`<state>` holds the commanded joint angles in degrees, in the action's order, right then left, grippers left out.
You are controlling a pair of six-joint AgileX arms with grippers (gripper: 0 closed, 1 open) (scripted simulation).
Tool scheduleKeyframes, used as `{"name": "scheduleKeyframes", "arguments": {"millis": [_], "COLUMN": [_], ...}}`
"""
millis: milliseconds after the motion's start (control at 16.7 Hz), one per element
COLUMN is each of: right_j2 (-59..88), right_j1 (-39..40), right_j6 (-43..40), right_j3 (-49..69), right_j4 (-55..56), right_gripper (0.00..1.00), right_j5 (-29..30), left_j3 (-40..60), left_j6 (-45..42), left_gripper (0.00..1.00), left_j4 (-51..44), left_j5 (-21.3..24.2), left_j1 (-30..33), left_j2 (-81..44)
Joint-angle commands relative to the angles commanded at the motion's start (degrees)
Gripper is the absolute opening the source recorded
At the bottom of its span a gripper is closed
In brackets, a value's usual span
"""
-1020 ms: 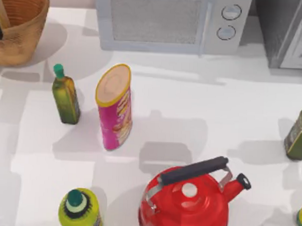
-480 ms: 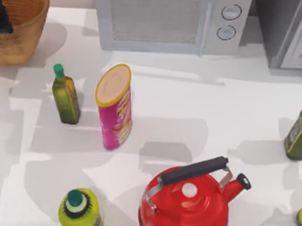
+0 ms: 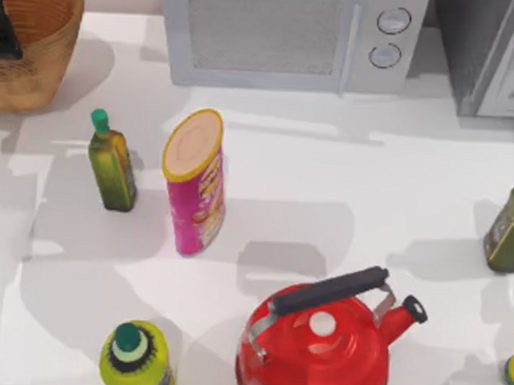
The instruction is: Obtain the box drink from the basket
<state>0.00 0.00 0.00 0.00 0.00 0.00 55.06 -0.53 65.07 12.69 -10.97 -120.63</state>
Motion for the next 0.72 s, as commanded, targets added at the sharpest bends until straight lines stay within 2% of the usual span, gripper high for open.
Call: {"name": "scheduleKeyframes", "arguments": {"millis": [300, 720], "right_j2": [0.0, 0.0], "right_j1": [0.0, 0.0], "right_j6": [0.0, 0.0], "right_j3": [0.0, 0.0], "right_j4": [0.0, 0.0], "right_gripper": [1.0, 1.0], "right_j5": [0.0, 0.0], "left_j3": [1.4, 12.6], "left_j6": [-0.1, 0.1], "left_gripper": [1.0, 1.0], "left_j4": [-1.0, -5.8], "left_j5": [-0.4, -1.2], "left_j1": [0.4, 1.3], "left_j2": [-0.4, -6.7]}}
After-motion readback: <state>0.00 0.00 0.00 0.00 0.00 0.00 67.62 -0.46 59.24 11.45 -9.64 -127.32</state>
